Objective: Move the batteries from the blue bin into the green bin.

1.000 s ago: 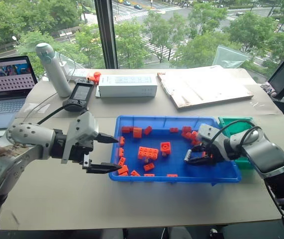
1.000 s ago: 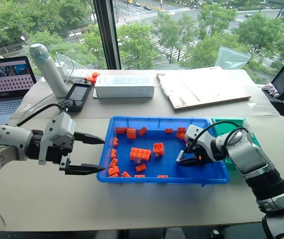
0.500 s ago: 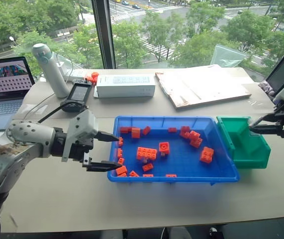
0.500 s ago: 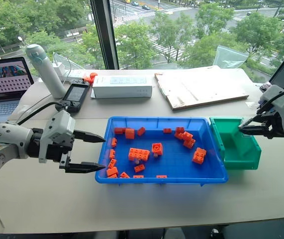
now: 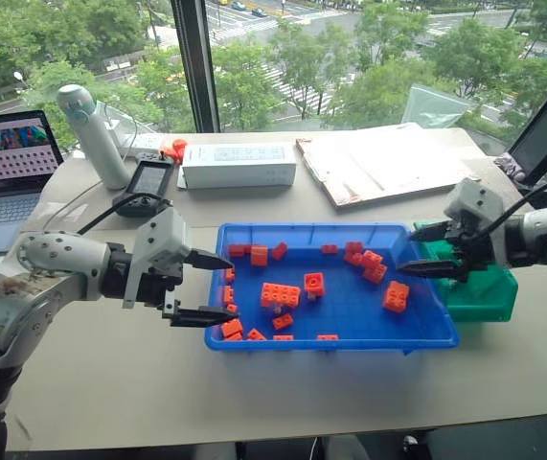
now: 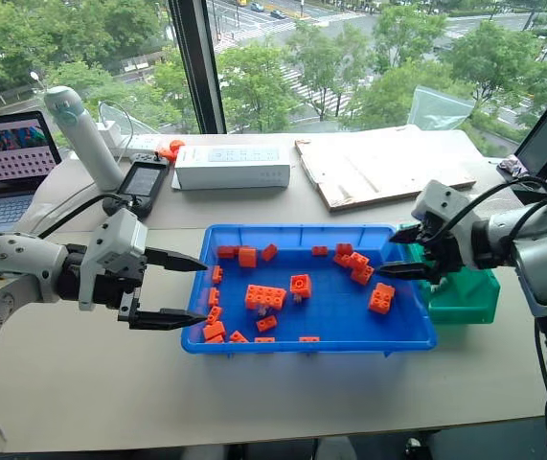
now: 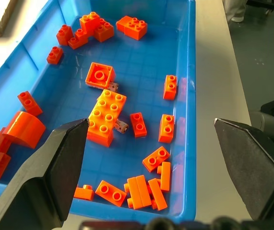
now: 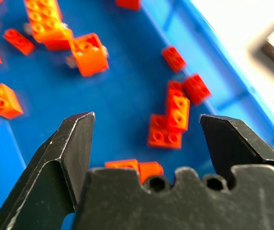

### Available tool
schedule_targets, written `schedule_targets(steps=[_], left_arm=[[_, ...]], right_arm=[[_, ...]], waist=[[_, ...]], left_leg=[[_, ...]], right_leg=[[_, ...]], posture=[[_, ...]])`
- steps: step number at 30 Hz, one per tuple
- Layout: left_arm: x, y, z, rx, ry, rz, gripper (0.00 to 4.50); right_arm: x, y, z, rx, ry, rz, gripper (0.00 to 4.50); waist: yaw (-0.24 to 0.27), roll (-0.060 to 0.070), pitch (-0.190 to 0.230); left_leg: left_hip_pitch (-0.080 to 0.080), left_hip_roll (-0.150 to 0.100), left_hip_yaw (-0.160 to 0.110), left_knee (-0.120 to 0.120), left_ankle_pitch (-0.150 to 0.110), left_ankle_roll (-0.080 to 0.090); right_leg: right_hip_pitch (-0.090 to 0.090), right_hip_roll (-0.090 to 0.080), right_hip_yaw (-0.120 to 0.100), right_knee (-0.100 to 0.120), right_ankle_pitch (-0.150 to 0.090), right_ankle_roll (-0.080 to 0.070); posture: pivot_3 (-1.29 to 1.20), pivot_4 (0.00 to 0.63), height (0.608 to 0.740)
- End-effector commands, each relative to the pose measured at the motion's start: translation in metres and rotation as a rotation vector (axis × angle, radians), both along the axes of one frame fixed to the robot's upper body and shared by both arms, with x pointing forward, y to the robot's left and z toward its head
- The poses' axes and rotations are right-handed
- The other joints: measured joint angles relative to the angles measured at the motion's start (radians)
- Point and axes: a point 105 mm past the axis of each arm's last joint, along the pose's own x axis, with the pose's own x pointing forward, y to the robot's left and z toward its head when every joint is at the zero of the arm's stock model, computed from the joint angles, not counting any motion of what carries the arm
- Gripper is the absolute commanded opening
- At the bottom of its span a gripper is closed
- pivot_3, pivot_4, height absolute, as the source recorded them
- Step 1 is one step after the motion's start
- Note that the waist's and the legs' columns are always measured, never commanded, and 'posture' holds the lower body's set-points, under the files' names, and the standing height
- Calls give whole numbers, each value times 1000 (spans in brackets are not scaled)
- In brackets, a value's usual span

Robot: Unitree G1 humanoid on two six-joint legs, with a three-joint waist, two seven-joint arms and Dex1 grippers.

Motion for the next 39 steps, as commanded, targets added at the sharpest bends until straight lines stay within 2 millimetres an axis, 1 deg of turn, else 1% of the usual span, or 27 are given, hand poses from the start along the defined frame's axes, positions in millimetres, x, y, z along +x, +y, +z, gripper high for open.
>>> schedule_targets(steps=[1,4,8,10,12,14,17,18,19,20,23,24,25,30,32,34,36,37,39], left_arm=[[-2,1,10,3,-48,4,4500],[-3,2,10,6,-51,15,4500],[-4,3,10,5,-53,26,4500],[-5,2,8,2,-51,29,4500],[-6,1,7,1,-50,28,4500],[-7,-1,7,2,-49,24,4500],[-8,0,7,5,-50,32,4500],[-9,1,7,5,-51,37,4500],[-9,1,7,5,-52,40,4500],[-9,1,7,5,-52,41,4500],[-8,2,5,7,-49,56,4500],[-8,2,5,7,-48,58,4500],[-8,2,5,7,-49,57,4500],[-7,2,5,7,-52,53,4500],[-6,1,6,6,-55,50,4500],[-6,1,6,5,-56,46,4500],[-6,0,6,5,-56,43,4500],[-6,0,6,5,-56,42,4500],[-5,0,6,6,-56,42,4500]], right_arm=[[-1,31,7,32,-43,84,4080],[0,49,-6,24,-29,141,4080],[13,61,-18,17,-28,159,4080],[20,68,-30,-2,-15,189,4080],[24,72,-39,-13,-1,210,4080],[29,74,-43,-9,4,213,4080],[36,73,-53,-11,51,192,4080],[37,72,-57,-11,71,182,3571],[38,71,-58,-10,83,177,3383],[38,70,-59,-10,90,174,3088],[46,66,-42,10,32,154,2059],[47,65,-38,14,17,150,1644],[50,61,-34,10,0,136,1467],[65,44,-26,-14,-58,56,1467],[75,34,-28,-50,-97,-5,1467],[81,29,-32,-66,-105,-48,1467],[85,28,-31,-73,-128,-67,2457],[86,28,-30,-69,-141,-71,2670],[78,42,-21,20,-121,-30,3409]], waist=[[4,0,0],[11,0,0],[13,0,0],[14,0,0],[14,-1,0],[16,-1,0],[15,-1,0],[14,-1,0],[14,-1,0],[14,-1,0],[14,-1,0],[13,-1,0],[12,-1,0],[14,-1,0],[14,-1,0],[14,-1,0],[11,-1,0],[9,-1,0],[6,-1,0]], left_leg=[[0,0,0,0,0,0],[0,0,0,0,0,0],[0,0,0,0,0,0],[0,0,0,0,0,0],[0,0,0,0,0,0],[0,0,0,0,0,0],[0,0,0,0,0,0],[0,0,0,0,0,0],[0,0,0,0,0,0],[0,0,0,0,0,0],[0,0,0,0,0,0],[0,0,0,0,0,0],[0,0,0,0,0,0],[0,0,0,0,0,-1],[0,0,0,0,0,-1],[0,0,0,0,0,-1],[0,0,0,0,1,-1],[0,0,0,0,1,-1],[0,0,0,-1,1,-1]], right_leg=[[0,0,0,0,0,0],[0,0,0,0,0,0],[0,0,0,0,0,0],[0,0,0,0,0,0],[0,0,0,0,0,0],[0,0,0,0,0,0],[0,0,-1,0,0,0],[0,0,0,0,0,0],[0,0,0,1,0,0],[0,1,0,1,0,0],[0,1,-1,1,0,0],[0,1,-1,1,0,0],[0,1,0,1,0,0],[0,1,-1,1,0,0],[0,1,-1,0,0,0],[0,1,-1,1,0,0],[0,1,-1,1,0,0],[0,1,-1,1,0,0],[0,1,0,1,0,0]], posture=[[0,150,730],[0,150,730],[0,150,730],[0,150,730],[0,150,730],[0,150,730],[0,150,730],[0,150,730],[0,150,730],[0,150,730],[0,150,730],[0,150,730],[0,150,730],[0,150,730],[0,150,730],[0,150,730],[0,150,730],[0,150,730],[0,150,730]])
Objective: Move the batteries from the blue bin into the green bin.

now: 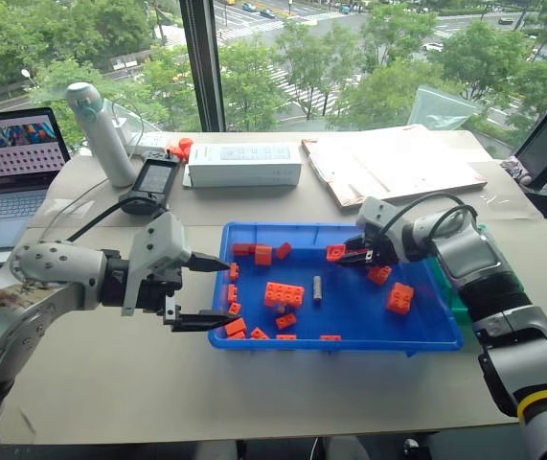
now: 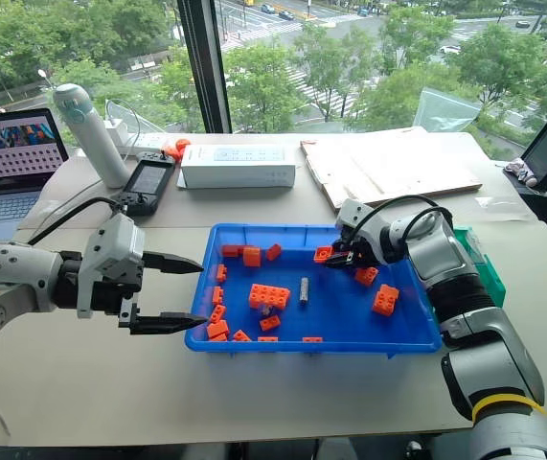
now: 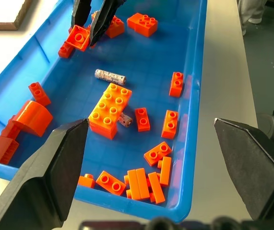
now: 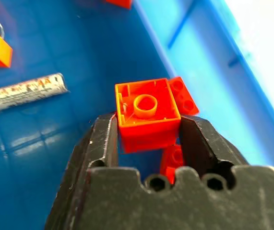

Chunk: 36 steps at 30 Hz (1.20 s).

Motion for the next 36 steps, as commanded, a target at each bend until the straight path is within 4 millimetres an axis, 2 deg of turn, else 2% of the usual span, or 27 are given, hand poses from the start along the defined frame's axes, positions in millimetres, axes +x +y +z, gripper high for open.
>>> schedule_targets(steps=[1,4,8,12,15,18,20,21,22,23,28,32,33,36], left_arm=[[1,0,7,8,-32,-6,4500],[0,1,7,13,-30,-7,4500],[0,3,7,22,-31,-6,4500],[0,4,8,31,-34,-8,4500],[-1,5,9,33,-30,-11,4500],[-1,6,10,28,-15,4,4500],[0,7,9,33,-14,10,4500],[0,7,9,33,-14,11,4500],[0,7,9,32,-14,10,4500],[0,7,9,31,-14,9,4500],[1,4,9,21,-12,-2,4500],[5,-2,9,1,-15,-38,4500],[8,-4,8,-6,-16,-48,4500],[14,-9,7,-23,-21,-66,4500]], right_arm=[[-9,24,34,118,-52,102,3665],[-31,36,24,104,15,210,3665],[-44,48,9,128,72,266,3665],[-44,63,-3,123,70,280,3665],[-44,66,-9,100,75,280,3665],[-43,63,-24,43,103,275,3665],[-43,62,-25,41,105,273,3159],[-42,62,-23,54,102,265,2993],[-41,61,-19,60,95,264,2618],[-40,60,-15,69,83,261,2494],[-39,48,13,128,37,235,2493],[-38,9,56,164,-35,130,2493],[-38,-11,68,132,-66,72,2493],[-39,-52,89,61,-128,-58,2493]], waist=[[-2,0,0],[-5,0,0],[-2,0,0],[-5,0,0],[-5,0,0],[-4,0,0],[-5,0,0],[-5,0,0],[-6,0,0],[-6,0,0],[-3,0,0],[6,0,0],[9,0,0],[14,0,1]], left_leg=[[0,0,0,0,0,0],[0,0,0,-1,0,0],[0,0,-1,-1,0,0],[0,0,-1,0,0,0],[0,0,-1,0,0,0],[0,0,-1,0,0,0],[0,0,-1,0,0,0],[0,0,-1,0,0,0],[0,0,-1,0,0,0],[0,0,-1,0,0,0],[0,0,-1,0,0,0],[0,0,0,0,0,0],[0,0,0,0,0,0],[0,0,0,0,0,0]], right_leg=[[0,0,0,0,0,0],[0,0,0,0,0,0],[1,0,0,0,0,0],[0,0,0,0,0,0],[0,0,0,1,0,0],[0,0,0,0,0,0],[0,0,0,0,0,0],[0,0,0,0,0,0],[0,0,0,0,0,0],[0,0,0,0,0,0],[0,0,0,0,0,0],[0,0,0,0,0,0],[0,0,0,0,0,0],[0,0,-1,0,0,0]], posture=[[0,150,730],[0,150,730],[0,150,730],[0,150,730],[0,150,730],[0,150,730],[0,150,730],[0,150,730],[0,150,730],[0,150,730],[0,150,730],[0,150,730],[0,150,730],[0,150,730]])
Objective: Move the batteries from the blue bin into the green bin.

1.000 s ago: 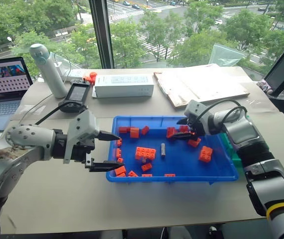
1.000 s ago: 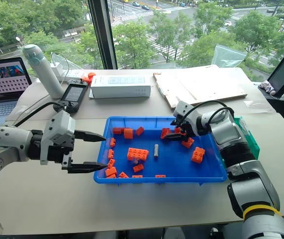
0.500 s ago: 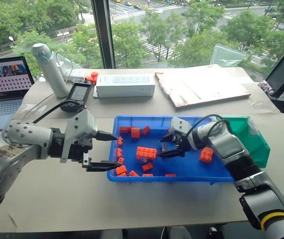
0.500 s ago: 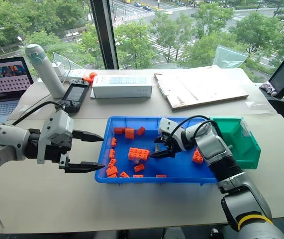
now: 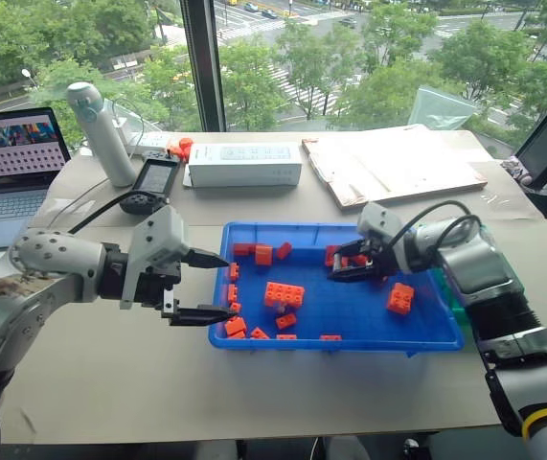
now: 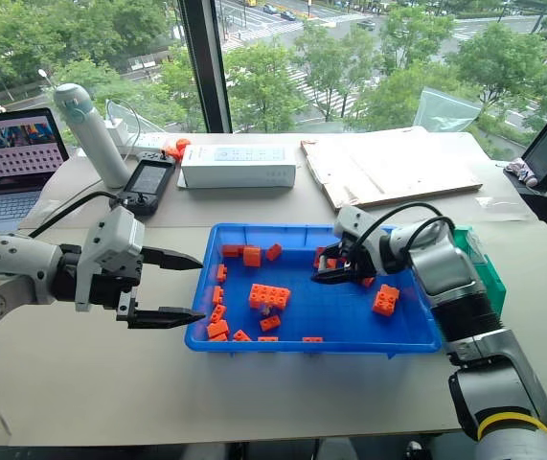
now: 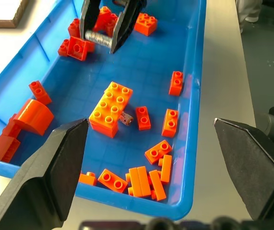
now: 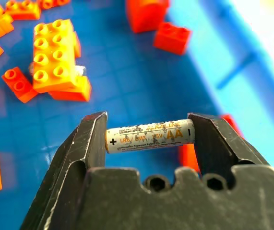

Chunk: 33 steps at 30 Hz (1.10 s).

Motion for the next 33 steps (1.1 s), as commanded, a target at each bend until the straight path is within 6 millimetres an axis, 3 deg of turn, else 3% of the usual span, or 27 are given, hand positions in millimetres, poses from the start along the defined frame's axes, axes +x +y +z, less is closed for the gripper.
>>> schedule_targets(steps=[1,4,8,10,13,16,18,20,22,24,26,33], left_arm=[[7,-7,4,-22,-43,-31,4500],[9,-13,2,-45,-43,-50,4500],[11,-18,-3,-56,-42,-59,4500],[12,-19,-4,-63,-46,-56,4500],[10,-18,-5,-66,-45,-53,4500],[9,-14,-6,-61,-45,-38,4500],[9,-9,-6,-52,-47,-15,4500],[8,-5,-7,-42,-46,-1,4500],[7,-4,-7,-36,-45,3,4500],[6,-1,-7,-27,-43,9,4500],[4,5,-8,6,-37,23,4500],[3,18,-8,87,-43,60,4500]], right_arm=[[-3,-47,44,-50,-126,-151,2493],[-4,-84,56,-91,-153,-272,2493],[-7,-121,46,-165,-113,-387,2493],[-7,-129,35,-178,-73,-409,3494],[-6,-139,29,-229,-64,-451,4346],[-1,-130,38,-222,-110,-434,4452],[3,-104,47,-163,-130,-356,4452],[-1,-64,47,-100,-106,-198,4452],[-8,-40,45,-57,-80,-99,4452],[-19,-4,37,17,-33,34,4452],[-30,38,16,74,22,173,4452],[-38,93,-40,38,84,296,4452]], waist=[[-1,0,0],[-6,0,0],[-12,0,0],[-13,0,0],[-15,0,0],[-17,0,0],[-21,0,0],[-30,0,0],[-33,0,0],[-29,0,0],[-26,-1,0],[-4,-1,0]], left_leg=[[0,0,0,0,0,0],[0,0,0,0,0,0],[0,0,1,-1,0,0],[0,0,1,-1,0,0],[0,0,1,-1,0,0],[0,0,1,-1,0,0],[0,0,1,-1,0,0],[0,0,1,-1,0,0],[0,1,1,-1,0,0],[0,1,0,-1,0,0],[0,1,0,-1,0,1],[0,0,0,1,0,1]], right_leg=[[0,0,0,0,0,0],[0,0,0,0,0,0],[0,0,1,0,0,0],[0,0,1,0,0,0],[0,0,1,0,0,0],[0,0,2,0,0,0],[0,0,2,0,0,0],[0,0,2,0,0,0],[0,0,2,0,0,0],[0,0,2,1,0,0],[1,0,1,0,0,0],[-1,0,0,0,0,0]], posture=[[0,150,730],[0,150,730],[0,150,730],[0,150,730],[0,150,730],[0,150,730],[0,150,730],[0,150,730],[0,150,730],[0,150,730],[0,150,730],[0,150,730]])
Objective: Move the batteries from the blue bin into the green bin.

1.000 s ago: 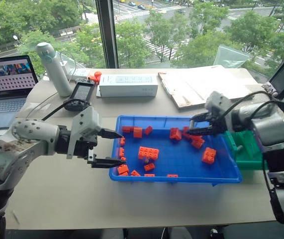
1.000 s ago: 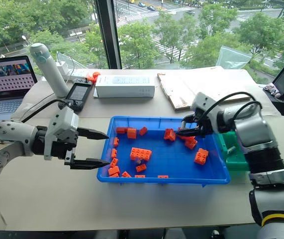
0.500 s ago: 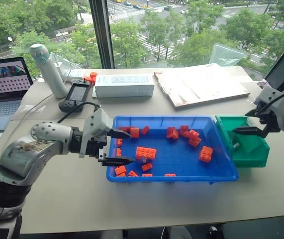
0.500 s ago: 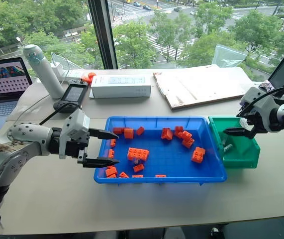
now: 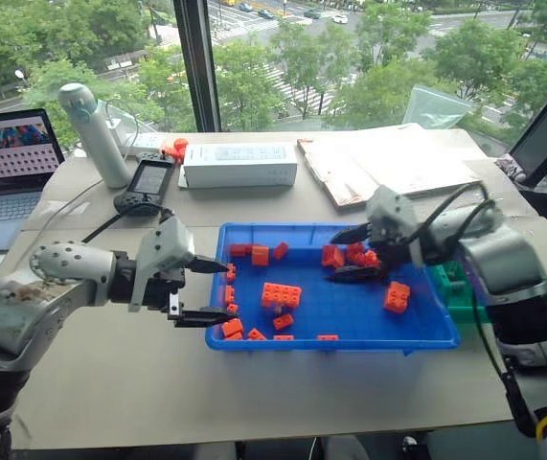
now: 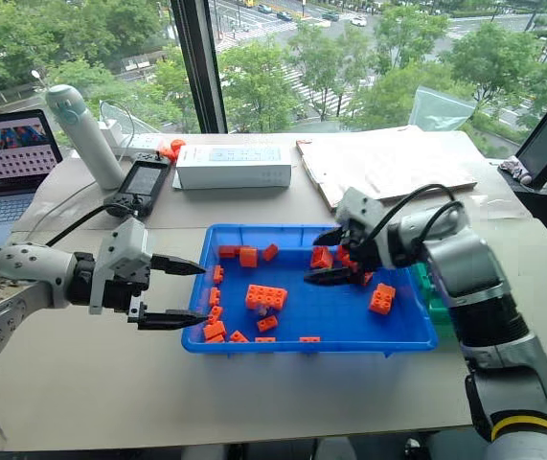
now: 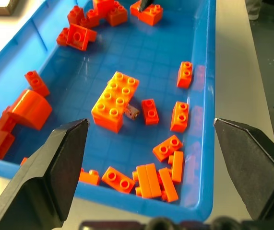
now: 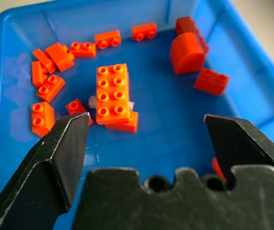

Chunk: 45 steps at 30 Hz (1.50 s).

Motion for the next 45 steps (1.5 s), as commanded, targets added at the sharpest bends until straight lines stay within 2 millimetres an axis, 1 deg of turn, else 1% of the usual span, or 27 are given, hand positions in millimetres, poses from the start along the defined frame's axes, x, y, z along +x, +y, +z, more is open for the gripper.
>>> schedule_targets(steps=[1,7,9,10,11,13,16,17,18,20,23,26,30,31,33,35,38,41,43,45], left_arm=[[-4,1,12,21,-50,-11,4500],[-7,4,15,34,-52,0,4500],[-7,4,15,34,-51,1,4500],[-8,4,15,34,-51,2,4500],[-8,4,15,34,-51,3,4500],[-7,3,15,33,-53,5,4500],[-7,2,16,30,-57,4,4500],[-7,2,16,30,-58,4,4500],[-7,2,16,29,-58,4,4500],[-7,2,16,29,-58,5,4500],[-6,1,15,28,-58,6,4500],[-6,1,15,26,-58,4,4500],[-6,1,15,27,-59,5,4500],[-6,1,15,27,-60,4,4500],[-6,1,15,28,-60,3,4500],[-6,1,15,29,-59,1,4500],[-6,2,16,29,-58,1,4500],[-6,2,16,29,-56,-2,4500],[-5,2,16,29,-57,-4,4500],[-4,1,17,27,-59,-6,4500]], right_arm=[[-2,18,-3,-1,-53,49,4452],[0,28,-25,-24,-36,49,4452],[5,29,-34,-44,-43,35,4452],[7,29,-38,-56,-51,29,3948],[9,29,-40,-61,-54,25,3783],[13,32,-40,-24,-43,2,3109],[15,34,-36,20,-26,-2,2143],[16,33,-32,35,-22,-3,1751],[17,33,-30,44,-23,-7,1479],[21,29,-25,56,-34,-28,1472],[36,18,-20,57,-72,-95,1472],[49,12,-13,78,-110,-165,1472],[65,4,-12,59,-169,-246,1472],[68,2,-12,61,-172,-268,1472],[67,4,-10,93,-138,-276,1472],[62,6,-8,107,-105,-255,2527],[54,9,-2,117,-94,-203,3390],[29,33,19,190,-113,-35,4474],[19,43,23,206,-124,11,4474],[13,52,20,200,-129,36,4474]], waist=[[3,0,0],[2,0,0],[1,0,0],[1,0,0],[1,0,0],[-1,-1,0],[-2,-1,-1],[-1,-1,-1],[0,-1,-1],[0,-1,-1],[-1,-1,-1],[-2,-1,-1],[-5,-1,-1],[-6,-1,-1],[-6,-1,-1],[-6,-1,-1],[-8,-1,-1],[-10,-1,-1],[-12,-1,-1],[-12,-1,-1]], left_leg=[[0,0,0,0,0,0],[0,0,0,0,0,0],[0,0,0,0,0,0],[0,0,0,0,0,0],[0,0,0,0,0,0],[0,0,0,0,0,0],[1,1,0,0,0,-1],[1,1,0,0,0,-1],[1,1,0,0,0,-1],[1,1,0,0,0,-1],[0,1,0,0,0,-1],[0,1,0,0,0,-1],[0,1,0,-1,0,-1],[0,1,0,-1,0,-1],[0,1,0,-1,0,-1],[0,1,0,-1,0,-1],[0,1,0,-1,0,-1],[0,1,0,-2,0,-1],[0,1,0,-2,0,-1],[0,1,0,-2,0,-1]], right_leg=[[-1,0,0,0,0,0],[0,0,0,0,0,0],[0,0,0,0,0,0],[0,0,0,0,0,0],[0,0,0,0,0,0],[0,0,0,0,0,0],[0,1,0,0,0,0],[1,1,0,0,0,0],[0,1,0,0,0,0],[0,1,0,0,0,0],[1,1,0,0,0,0],[1,1,0,0,0,0],[1,1,0,0,0,-1],[1,1,0,0,0,-1],[1,1,0,0,0,-1],[1,1,1,0,0,-1],[1,1,1,0,0,-1],[1,1,1,0,0,-1],[1,1,1,0,0,-1],[1,1,1,0,0,-1]], posture=[[0,150,730],[0,150,730],[0,150,730],[0,150,730],[0,150,730],[0,150,730],[0,150,730],[0,150,730],[0,150,730],[0,150,730],[0,150,730],[0,150,730],[0,150,730],[0,150,730],[0,150,730],[0,150,730],[0,150,730],[0,150,730],[0,150,730],[0,150,730]])
